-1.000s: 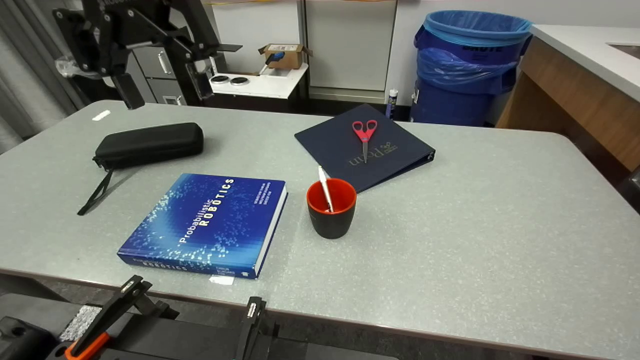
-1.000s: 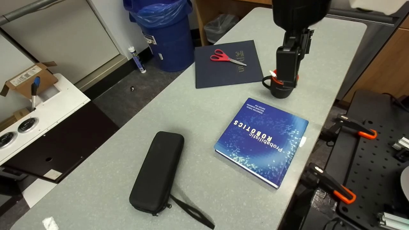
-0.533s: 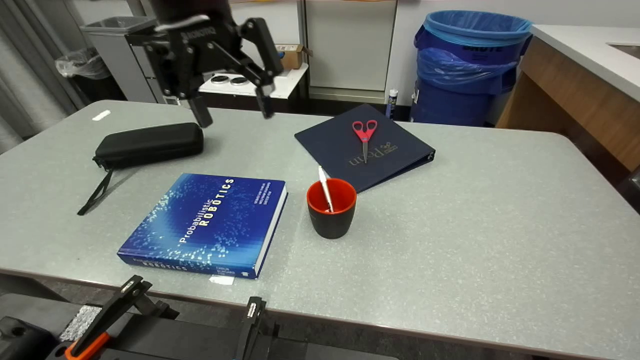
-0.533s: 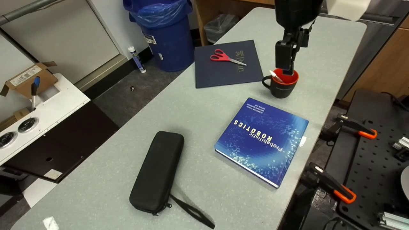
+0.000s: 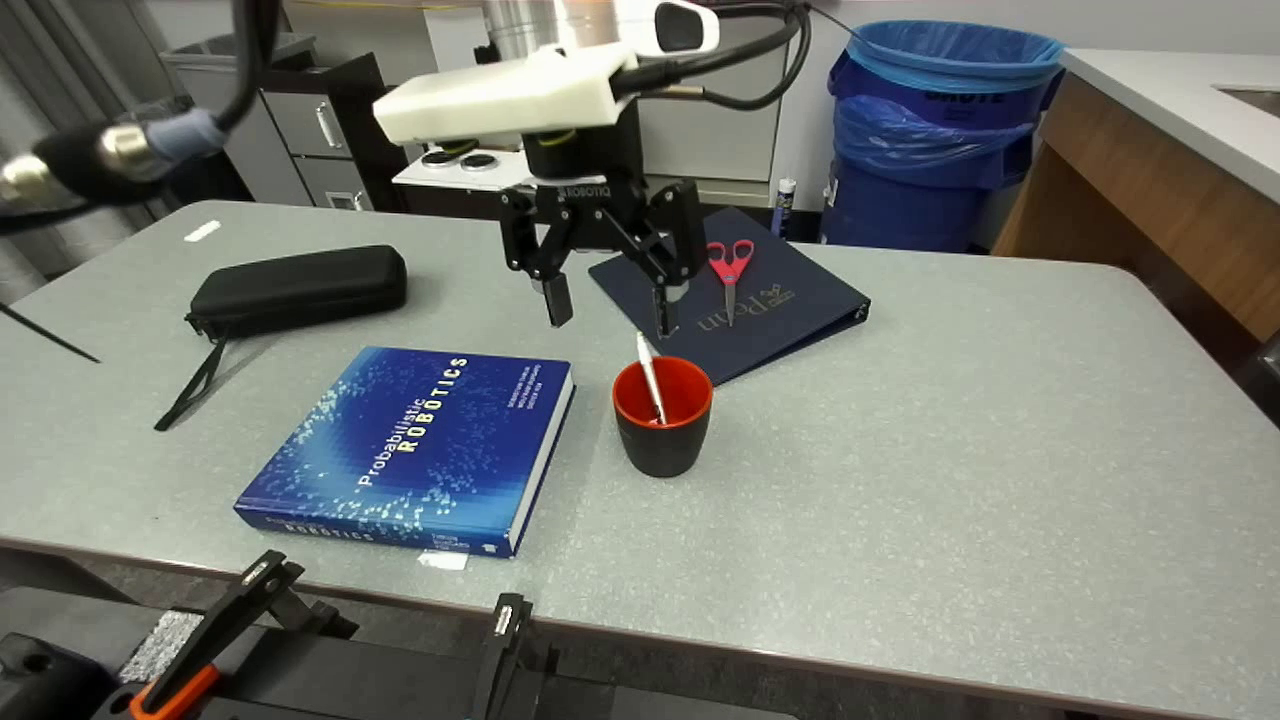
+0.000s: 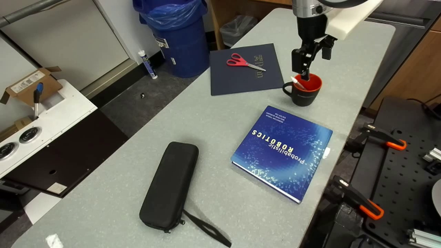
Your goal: Remove the pen from the mug cup and place it on the table
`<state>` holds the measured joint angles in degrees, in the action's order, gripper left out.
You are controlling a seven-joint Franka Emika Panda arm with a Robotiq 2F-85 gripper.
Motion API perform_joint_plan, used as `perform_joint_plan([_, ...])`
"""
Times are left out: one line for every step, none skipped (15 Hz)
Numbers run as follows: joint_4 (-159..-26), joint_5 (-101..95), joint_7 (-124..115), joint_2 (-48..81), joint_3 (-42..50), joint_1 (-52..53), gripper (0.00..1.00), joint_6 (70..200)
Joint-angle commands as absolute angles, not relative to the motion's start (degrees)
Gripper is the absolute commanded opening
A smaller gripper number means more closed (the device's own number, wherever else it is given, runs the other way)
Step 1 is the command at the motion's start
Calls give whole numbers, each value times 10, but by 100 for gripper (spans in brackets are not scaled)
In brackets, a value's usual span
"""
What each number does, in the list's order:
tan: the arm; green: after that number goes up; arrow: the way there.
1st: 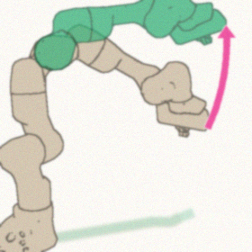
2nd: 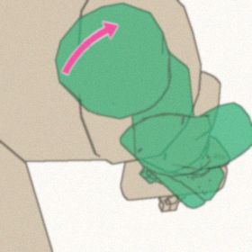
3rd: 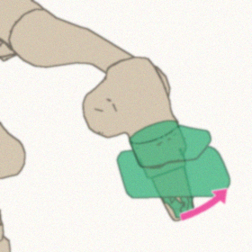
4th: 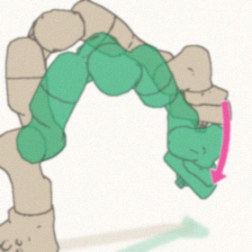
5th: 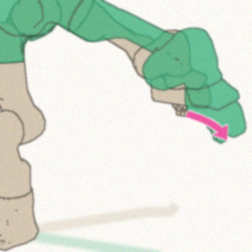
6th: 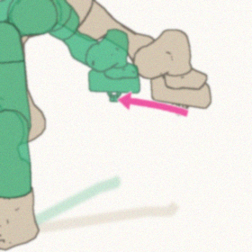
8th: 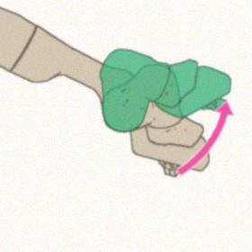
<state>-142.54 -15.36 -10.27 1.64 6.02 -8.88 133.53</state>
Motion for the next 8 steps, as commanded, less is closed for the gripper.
perform_joint_plan([-1421, -152, -104, 21, 67, -82, 100, 1334])
perform_joint_plan([-1419, -152, -106, 22, 67, -82, 100, 1334])
perform_joint_plan([-1418, -152, -106, 22, 67, -82, 100, 1334])
perform_joint_plan([-1399, -145, -111, 47, 65, -80, 100, 1332])
perform_joint_plan([-1392, -141, -111, 57, 66, -80, 100, 1332])
perform_joint_plan([-1387, -141, -115, 65, 67, -80, 100, 1337])
perform_joint_plan([-1378, -141, -119, 76, 68, -80, 100, 1343])
perform_joint_plan([-1370, -139, -128, 86, 70, -81, 100, 1349])
